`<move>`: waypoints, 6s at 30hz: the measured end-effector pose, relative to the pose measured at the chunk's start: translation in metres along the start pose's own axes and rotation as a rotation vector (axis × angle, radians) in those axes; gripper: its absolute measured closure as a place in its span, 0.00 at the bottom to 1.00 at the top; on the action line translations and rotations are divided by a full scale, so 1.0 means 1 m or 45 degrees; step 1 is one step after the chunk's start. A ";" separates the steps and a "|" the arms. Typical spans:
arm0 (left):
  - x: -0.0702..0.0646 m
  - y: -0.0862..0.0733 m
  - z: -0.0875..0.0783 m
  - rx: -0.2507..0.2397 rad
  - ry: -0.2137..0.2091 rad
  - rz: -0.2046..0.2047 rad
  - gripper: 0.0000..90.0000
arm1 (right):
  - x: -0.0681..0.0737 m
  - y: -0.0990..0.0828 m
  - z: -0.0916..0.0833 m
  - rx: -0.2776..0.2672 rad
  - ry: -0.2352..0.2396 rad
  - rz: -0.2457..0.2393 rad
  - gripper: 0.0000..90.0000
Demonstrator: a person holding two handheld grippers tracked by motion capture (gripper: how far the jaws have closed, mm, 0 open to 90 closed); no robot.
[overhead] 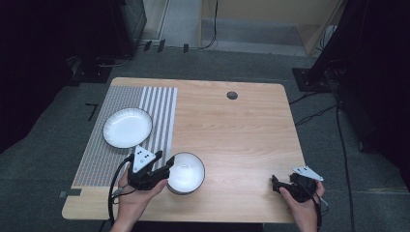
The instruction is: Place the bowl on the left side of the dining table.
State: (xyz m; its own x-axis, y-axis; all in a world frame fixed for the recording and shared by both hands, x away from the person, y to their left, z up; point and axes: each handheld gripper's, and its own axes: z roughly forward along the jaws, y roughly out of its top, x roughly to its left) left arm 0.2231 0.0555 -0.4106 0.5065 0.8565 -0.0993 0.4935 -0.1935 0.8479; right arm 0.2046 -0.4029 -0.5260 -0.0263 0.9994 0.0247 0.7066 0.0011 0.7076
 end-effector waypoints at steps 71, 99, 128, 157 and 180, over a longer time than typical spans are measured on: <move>0.034 0.013 -0.026 -0.199 -0.120 -0.033 0.92 | 0.000 0.000 0.000 0.000 0.000 0.000 0.00; 0.090 0.017 -0.039 -0.240 -0.008 -0.155 0.92 | 0.000 0.000 0.000 0.000 0.000 0.000 0.00; 0.138 0.015 -0.031 -0.238 0.080 -0.245 0.92 | 0.001 0.000 0.000 0.000 -0.014 0.018 0.00; 0.176 0.005 0.001 -0.177 0.145 -0.336 0.93 | 0.002 0.000 0.000 0.000 -0.018 0.022 0.00; 0.207 0.005 0.030 -0.126 0.255 -0.399 0.93 | 0.002 -0.001 -0.001 -0.002 -0.021 0.027 0.00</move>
State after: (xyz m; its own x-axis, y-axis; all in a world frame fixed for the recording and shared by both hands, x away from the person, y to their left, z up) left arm 0.3512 0.2177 -0.4428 0.1892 0.9451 -0.2663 0.5268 0.1312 0.8398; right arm 0.2034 -0.4011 -0.5260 0.0006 0.9996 0.0280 0.7059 -0.0202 0.7081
